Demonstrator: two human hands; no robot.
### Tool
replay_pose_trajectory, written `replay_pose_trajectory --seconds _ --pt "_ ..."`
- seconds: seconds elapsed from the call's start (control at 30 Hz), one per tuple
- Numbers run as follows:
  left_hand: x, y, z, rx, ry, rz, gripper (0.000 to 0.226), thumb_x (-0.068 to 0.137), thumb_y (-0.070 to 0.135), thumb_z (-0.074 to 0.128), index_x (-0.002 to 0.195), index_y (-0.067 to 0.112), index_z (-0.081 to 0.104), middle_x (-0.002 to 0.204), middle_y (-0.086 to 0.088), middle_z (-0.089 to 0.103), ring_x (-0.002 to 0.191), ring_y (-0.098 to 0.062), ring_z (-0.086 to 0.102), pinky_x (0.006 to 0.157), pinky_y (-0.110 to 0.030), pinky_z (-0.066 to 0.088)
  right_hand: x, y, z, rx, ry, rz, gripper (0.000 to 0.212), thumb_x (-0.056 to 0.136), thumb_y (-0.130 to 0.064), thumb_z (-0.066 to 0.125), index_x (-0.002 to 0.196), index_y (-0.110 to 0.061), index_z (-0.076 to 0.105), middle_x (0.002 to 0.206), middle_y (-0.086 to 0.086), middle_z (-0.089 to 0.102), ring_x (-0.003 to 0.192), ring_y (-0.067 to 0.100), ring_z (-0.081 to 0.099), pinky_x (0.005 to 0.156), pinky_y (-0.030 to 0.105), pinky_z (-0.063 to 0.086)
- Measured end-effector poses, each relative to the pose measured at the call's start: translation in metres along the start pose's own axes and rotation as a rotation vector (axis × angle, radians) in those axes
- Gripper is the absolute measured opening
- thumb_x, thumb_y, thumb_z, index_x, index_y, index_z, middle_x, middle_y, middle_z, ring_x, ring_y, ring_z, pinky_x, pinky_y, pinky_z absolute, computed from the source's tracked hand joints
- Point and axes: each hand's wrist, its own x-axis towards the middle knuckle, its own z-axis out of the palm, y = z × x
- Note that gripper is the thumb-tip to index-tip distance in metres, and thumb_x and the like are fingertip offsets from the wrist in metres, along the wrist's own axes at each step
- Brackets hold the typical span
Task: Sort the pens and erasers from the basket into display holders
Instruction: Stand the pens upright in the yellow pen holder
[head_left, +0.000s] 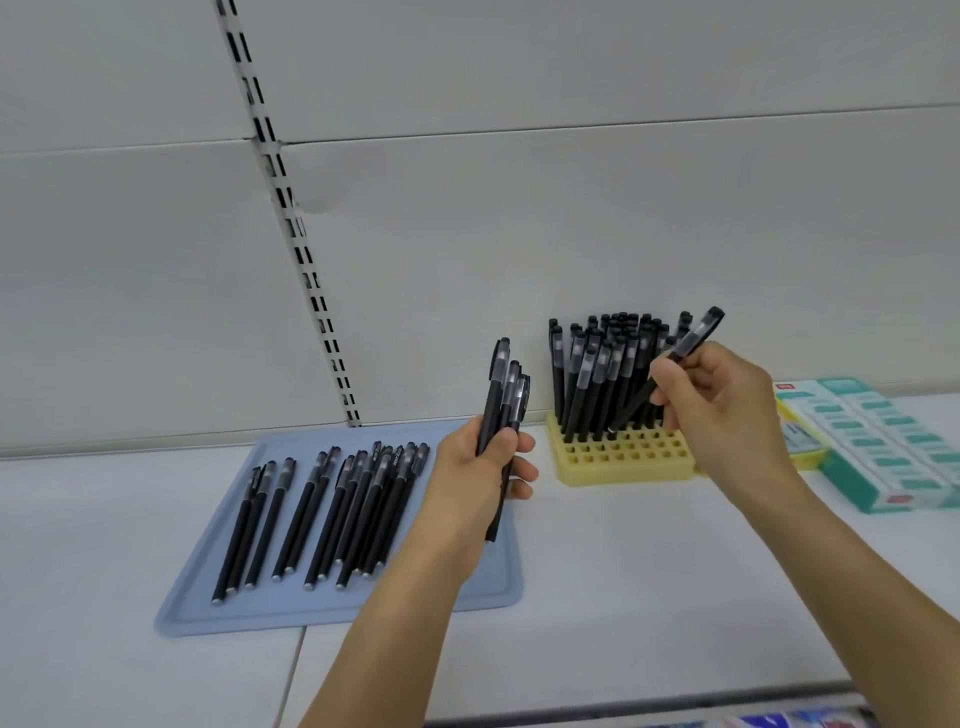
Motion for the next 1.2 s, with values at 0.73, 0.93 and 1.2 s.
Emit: replay_pose_trajectory --seconds 0.73,0.93,1.2 --pt "-0.005 -0.003 0.026 -0.076 -0.070 -0.053 0.023 0.104 0.014 0.041 0.110 0.008 0.062 0.089 -0.002 0.068 0.065 -0.013 0.061 0.059 -0.024 0.052 0.026 0.037 0.008 -0.480 -0.201 -0.008 0.025 0.093 -0.026 0.061 0.072 -0.014 0.059 0.067 -0.002 0.068 0.056 0.016 0.062 0.064 0.044 0.057" --pt "-0.009 -0.002 0.026 -0.080 -0.105 -0.023 0.022 0.104 0.014 0.042 0.112 0.009 0.062 0.092 -0.001 0.071 0.067 -0.012 0.062 0.060 -0.023 0.051 0.002 0.025 0.007 -0.320 0.027 -0.023 0.025 0.087 -0.042 0.066 0.093 -0.021 0.055 0.073 -0.001 0.058 0.071 0.016 0.056 0.065 0.037 0.047" --pt "-0.013 -0.007 0.044 -0.002 -0.262 -0.022 0.024 0.105 0.013 0.039 0.118 0.012 0.060 0.098 -0.007 0.073 0.079 -0.022 0.070 0.072 -0.034 0.056 -0.012 -0.003 0.003 -0.035 -0.278 0.061 0.018 0.091 -0.024 0.064 0.078 -0.012 0.064 0.064 -0.004 0.059 0.054 0.006 0.048 0.051 0.018 0.039"
